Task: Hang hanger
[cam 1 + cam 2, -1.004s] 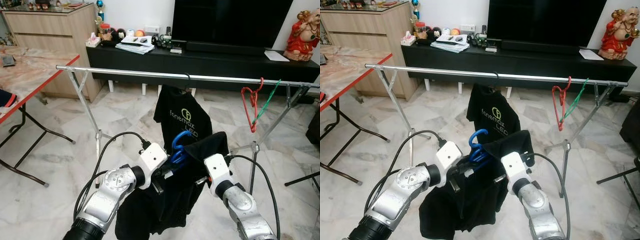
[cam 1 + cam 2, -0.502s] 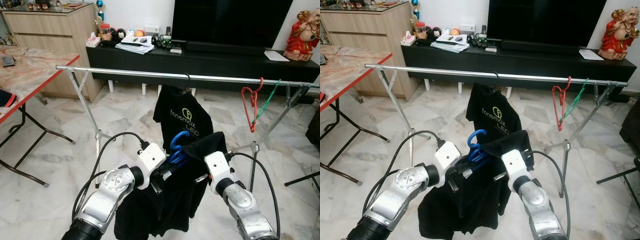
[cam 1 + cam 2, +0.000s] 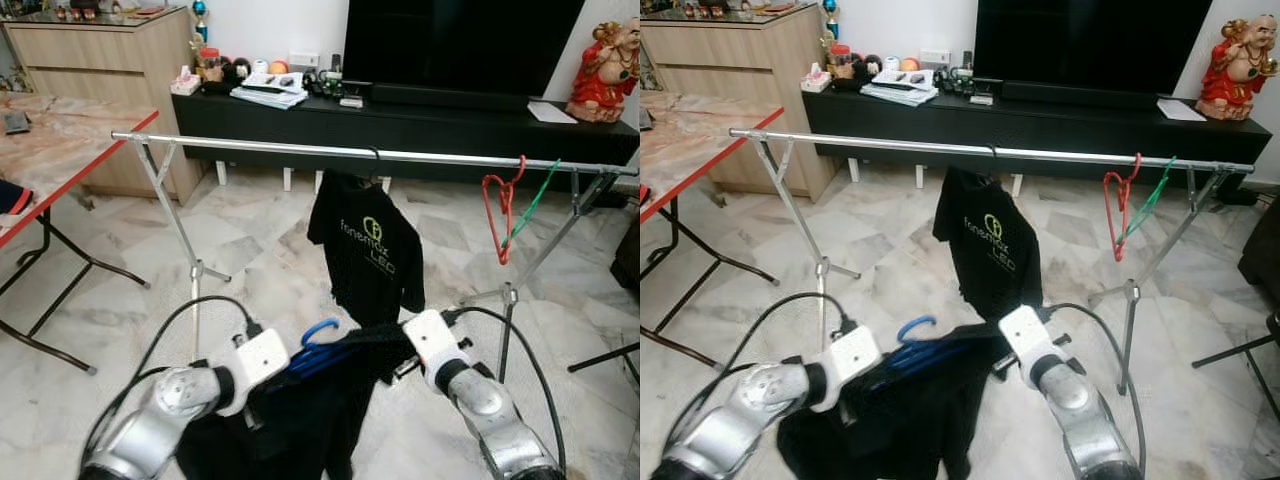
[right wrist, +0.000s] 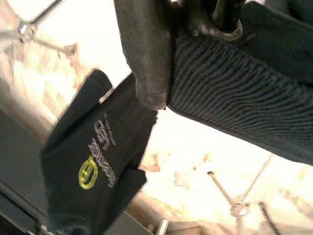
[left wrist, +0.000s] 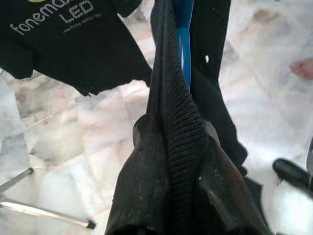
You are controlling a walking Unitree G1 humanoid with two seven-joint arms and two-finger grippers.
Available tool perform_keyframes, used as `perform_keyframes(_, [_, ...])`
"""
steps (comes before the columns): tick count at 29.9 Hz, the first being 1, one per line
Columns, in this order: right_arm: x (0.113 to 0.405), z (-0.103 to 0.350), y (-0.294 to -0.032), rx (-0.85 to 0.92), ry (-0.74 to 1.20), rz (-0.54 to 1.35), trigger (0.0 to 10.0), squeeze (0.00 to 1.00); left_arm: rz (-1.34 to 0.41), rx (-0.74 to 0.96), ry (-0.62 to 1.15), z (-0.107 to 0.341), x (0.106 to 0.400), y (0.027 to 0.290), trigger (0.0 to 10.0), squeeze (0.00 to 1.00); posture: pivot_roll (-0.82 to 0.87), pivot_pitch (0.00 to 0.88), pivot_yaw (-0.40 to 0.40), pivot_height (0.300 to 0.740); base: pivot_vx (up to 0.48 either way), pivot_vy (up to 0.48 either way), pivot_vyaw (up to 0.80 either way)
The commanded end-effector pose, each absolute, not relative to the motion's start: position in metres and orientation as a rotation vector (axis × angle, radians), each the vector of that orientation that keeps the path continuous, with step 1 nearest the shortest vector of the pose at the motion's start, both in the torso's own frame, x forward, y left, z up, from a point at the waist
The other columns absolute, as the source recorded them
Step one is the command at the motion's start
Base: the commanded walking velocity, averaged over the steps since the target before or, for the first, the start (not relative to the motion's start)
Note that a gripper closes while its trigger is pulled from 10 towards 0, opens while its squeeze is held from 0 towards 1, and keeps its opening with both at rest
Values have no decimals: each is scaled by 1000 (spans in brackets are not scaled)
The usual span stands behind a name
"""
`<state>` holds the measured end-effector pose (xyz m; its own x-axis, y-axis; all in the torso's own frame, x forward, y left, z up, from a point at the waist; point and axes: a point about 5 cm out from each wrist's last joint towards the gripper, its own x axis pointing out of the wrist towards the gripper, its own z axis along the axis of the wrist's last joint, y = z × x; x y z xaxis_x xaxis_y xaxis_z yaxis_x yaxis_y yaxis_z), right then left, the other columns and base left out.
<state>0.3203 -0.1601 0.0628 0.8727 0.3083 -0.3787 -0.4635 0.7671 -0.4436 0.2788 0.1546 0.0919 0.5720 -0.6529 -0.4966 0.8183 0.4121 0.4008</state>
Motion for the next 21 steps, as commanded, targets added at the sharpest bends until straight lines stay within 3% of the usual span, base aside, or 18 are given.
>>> perform_keyframes(1, [325,70,-201,-649,341,320,0,0,-886,712,346,93,276,190,10000,0,115,0,-61,740,0,0,0])
perform_keyframes(10, [314,51,-235,-876,478,319,0,0,-1036,684,288,116,259,214,10000,0,116,0,-65,740,0,0,0])
perform_keyframes(15, [309,46,-244,-899,522,318,0,0,-1125,668,298,118,248,218,10000,0,115,0,-69,740,0,0,0])
perform_keyframes(21, [304,38,-247,-955,562,362,0,0,-1157,825,363,112,247,225,10000,0,113,0,-71,740,0,0,0])
